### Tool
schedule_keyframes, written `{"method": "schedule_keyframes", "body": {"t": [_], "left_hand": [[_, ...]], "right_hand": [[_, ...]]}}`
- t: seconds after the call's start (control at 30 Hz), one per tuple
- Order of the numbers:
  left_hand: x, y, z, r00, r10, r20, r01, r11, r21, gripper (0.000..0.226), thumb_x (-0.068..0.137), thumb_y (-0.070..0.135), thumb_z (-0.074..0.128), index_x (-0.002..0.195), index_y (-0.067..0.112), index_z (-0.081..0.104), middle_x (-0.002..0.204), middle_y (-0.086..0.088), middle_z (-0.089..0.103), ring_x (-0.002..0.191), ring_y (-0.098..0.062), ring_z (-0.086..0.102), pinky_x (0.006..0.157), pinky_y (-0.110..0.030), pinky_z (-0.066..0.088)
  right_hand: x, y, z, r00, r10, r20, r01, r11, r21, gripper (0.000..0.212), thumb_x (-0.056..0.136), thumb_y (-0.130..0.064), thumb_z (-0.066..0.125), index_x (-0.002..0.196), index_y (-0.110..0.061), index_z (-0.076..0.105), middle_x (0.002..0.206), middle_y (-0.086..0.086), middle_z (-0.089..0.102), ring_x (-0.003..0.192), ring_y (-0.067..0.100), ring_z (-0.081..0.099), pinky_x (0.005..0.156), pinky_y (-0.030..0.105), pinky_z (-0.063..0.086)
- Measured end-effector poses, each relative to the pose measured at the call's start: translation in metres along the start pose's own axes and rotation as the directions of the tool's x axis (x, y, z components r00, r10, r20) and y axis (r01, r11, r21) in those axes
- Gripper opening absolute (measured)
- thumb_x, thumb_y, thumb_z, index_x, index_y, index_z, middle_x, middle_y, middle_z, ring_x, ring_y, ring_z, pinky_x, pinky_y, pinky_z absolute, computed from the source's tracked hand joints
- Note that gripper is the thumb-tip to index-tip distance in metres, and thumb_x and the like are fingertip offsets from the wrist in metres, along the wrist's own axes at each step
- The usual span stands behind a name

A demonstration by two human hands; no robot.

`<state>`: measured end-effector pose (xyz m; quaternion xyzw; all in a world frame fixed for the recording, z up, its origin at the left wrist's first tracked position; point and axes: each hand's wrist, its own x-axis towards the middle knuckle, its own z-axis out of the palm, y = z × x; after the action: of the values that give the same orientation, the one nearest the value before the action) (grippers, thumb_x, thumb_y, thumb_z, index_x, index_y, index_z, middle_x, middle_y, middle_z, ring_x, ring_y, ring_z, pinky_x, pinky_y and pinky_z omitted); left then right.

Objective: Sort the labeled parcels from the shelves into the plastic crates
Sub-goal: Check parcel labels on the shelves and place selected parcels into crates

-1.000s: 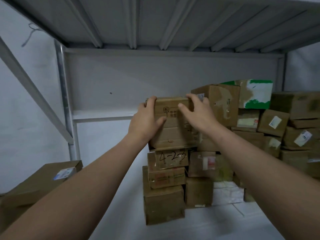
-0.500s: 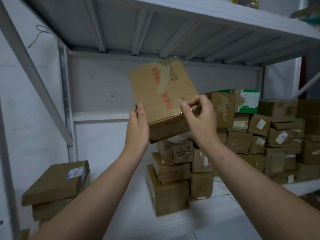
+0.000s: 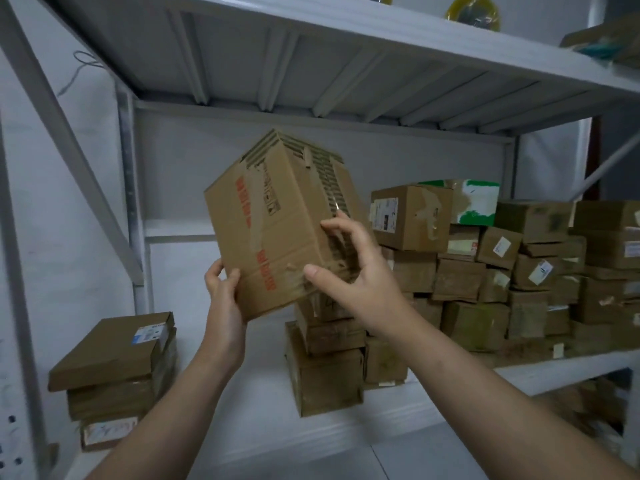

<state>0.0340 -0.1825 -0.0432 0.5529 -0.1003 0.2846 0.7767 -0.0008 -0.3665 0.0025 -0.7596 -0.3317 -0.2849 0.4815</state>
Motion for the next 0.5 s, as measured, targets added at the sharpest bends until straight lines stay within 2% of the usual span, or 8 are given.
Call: {"method": "schedule_keyframes", "body": {"t": [0.07,0.13,0.2,0.27,0.3,0.33,0.43,0.5], "left_hand": [[-0.016,-0.001,-0.013,0.999,0.029,-0.016,-0.028,0.997,0.067,0.038,0.101,0.043,0.036,0.136,0.028,0.036,0.119,0.007,0.06,0.113,-0.013,0.059,0.098,-0.042,0.047],[-0.032,0.0,-0.031,0.996,0.069,-0.047,-0.061,0.988,0.142,0.046,0.095,0.045,0.044,0.137,0.025,0.041,0.125,0.005,0.06,0.116,-0.013,0.059,0.099,-0.038,0.047],[-0.049,0.002,-0.054,0.992,0.09,-0.092,-0.072,0.98,0.188,0.051,0.092,0.051,0.046,0.137,0.028,0.046,0.128,-0.001,0.06,0.118,-0.02,0.058,0.1,-0.046,0.046],[-0.062,0.002,-0.076,0.991,0.054,-0.125,-0.024,0.973,0.229,0.046,0.097,0.058,0.033,0.131,0.035,0.053,0.128,-0.014,0.058,0.12,-0.042,0.05,0.1,-0.066,0.037],[-0.067,0.003,-0.086,0.99,0.026,-0.138,0.005,0.977,0.215,0.046,0.099,0.056,0.027,0.127,0.037,0.057,0.127,-0.017,0.059,0.118,-0.049,0.048,0.098,-0.069,0.033],[-0.073,0.004,-0.094,0.989,0.013,-0.144,0.016,0.98,0.198,0.044,0.102,0.051,0.024,0.125,0.036,0.059,0.123,-0.015,0.062,0.112,-0.048,0.051,0.095,-0.066,0.038],[-0.086,0.007,-0.11,0.997,0.033,-0.067,-0.008,0.941,0.338,0.025,0.101,0.032,0.04,0.119,0.039,0.057,0.117,0.009,0.067,0.11,-0.012,0.061,0.094,-0.038,0.047],[-0.09,0.003,-0.117,0.999,-0.01,0.032,-0.005,0.898,0.44,0.031,0.093,0.033,0.051,0.124,0.037,0.05,0.129,0.011,0.058,0.113,0.005,0.056,0.095,-0.024,0.048]], "right_hand": [[-0.013,0.003,0.009,1.0,0.008,0.014,-0.008,0.999,0.049,0.052,0.083,-0.037,0.071,0.12,-0.047,0.036,0.138,-0.02,0.035,0.13,0.002,0.037,0.111,0.039,0.035],[-0.027,0.01,0.022,0.999,0.022,0.033,-0.025,0.995,0.093,0.061,0.084,-0.031,0.072,0.131,-0.039,0.033,0.134,-0.018,0.041,0.125,-0.003,0.04,0.107,0.03,0.039],[-0.043,0.02,0.04,0.995,0.062,0.074,-0.075,0.978,0.192,0.068,0.088,-0.027,0.068,0.143,-0.035,0.028,0.139,-0.016,0.042,0.129,-0.003,0.04,0.108,0.028,0.038],[-0.06,0.027,0.059,0.986,0.135,0.097,-0.161,0.92,0.357,0.065,0.094,-0.017,0.059,0.148,-0.033,0.026,0.14,-0.018,0.044,0.127,-0.007,0.044,0.107,0.024,0.04],[-0.068,0.031,0.068,0.978,0.188,0.092,-0.209,0.876,0.435,0.062,0.097,-0.013,0.054,0.149,-0.033,0.026,0.14,-0.02,0.045,0.124,-0.009,0.046,0.105,0.02,0.041],[-0.075,0.036,0.076,0.965,0.25,0.079,-0.255,0.827,0.501,0.06,0.099,-0.013,0.05,0.149,-0.034,0.026,0.14,-0.02,0.046,0.121,-0.011,0.047,0.103,0.018,0.042],[-0.09,0.056,0.096,0.9,0.425,0.097,-0.386,0.674,0.63,0.05,0.101,-0.019,0.044,0.146,-0.038,0.032,0.14,-0.017,0.049,0.122,-0.003,0.051,0.105,0.025,0.043],[-0.099,0.071,0.108,0.849,0.514,0.119,-0.448,0.582,0.679,0.042,0.102,-0.022,0.041,0.141,-0.039,0.04,0.137,-0.013,0.053,0.122,0.003,0.053,0.106,0.031,0.042]]}}
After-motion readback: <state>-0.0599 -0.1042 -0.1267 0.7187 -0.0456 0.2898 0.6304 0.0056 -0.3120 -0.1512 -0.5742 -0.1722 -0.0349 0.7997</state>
